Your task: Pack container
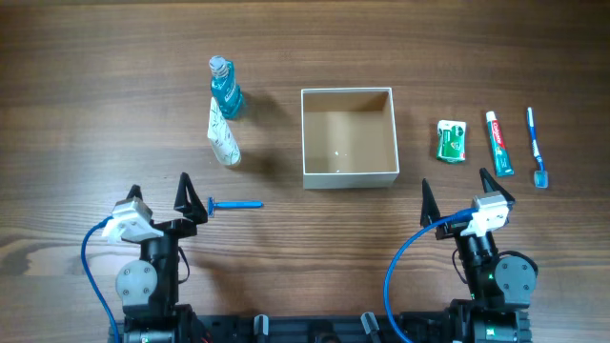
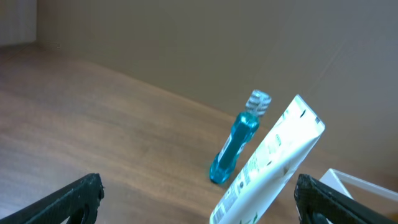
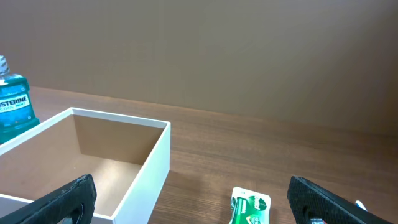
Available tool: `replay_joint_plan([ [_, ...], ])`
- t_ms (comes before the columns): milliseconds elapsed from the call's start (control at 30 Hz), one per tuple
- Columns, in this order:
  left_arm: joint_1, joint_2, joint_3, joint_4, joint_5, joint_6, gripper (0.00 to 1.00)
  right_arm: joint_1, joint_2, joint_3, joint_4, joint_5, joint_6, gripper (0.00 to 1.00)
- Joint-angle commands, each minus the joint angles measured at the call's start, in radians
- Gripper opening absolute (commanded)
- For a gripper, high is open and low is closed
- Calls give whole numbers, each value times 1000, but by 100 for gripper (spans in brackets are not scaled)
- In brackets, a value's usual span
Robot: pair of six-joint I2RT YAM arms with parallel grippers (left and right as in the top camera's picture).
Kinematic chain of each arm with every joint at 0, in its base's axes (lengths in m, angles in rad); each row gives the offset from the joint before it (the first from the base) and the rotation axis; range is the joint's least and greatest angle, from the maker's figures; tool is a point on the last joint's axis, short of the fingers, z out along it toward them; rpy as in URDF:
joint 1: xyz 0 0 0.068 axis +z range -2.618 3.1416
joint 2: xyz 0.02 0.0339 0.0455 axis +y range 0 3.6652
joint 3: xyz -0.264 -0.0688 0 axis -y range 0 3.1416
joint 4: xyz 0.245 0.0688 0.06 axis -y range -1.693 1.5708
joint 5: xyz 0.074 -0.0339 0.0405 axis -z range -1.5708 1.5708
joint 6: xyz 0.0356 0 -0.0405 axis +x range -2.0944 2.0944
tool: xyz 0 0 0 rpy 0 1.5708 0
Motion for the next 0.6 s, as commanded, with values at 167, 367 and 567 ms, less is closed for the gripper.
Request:
replay_joint_plan([
  [167,5,-7,34,135,78,-5,100,-2,-4,-1,3,13,8,100],
  [367,10,8,225,-16,43,53,100,-2,-4,-1,3,13,8,100],
  [567,10,203,556,-240,53,164,100,-2,-4,-1,3,13,8,100],
])
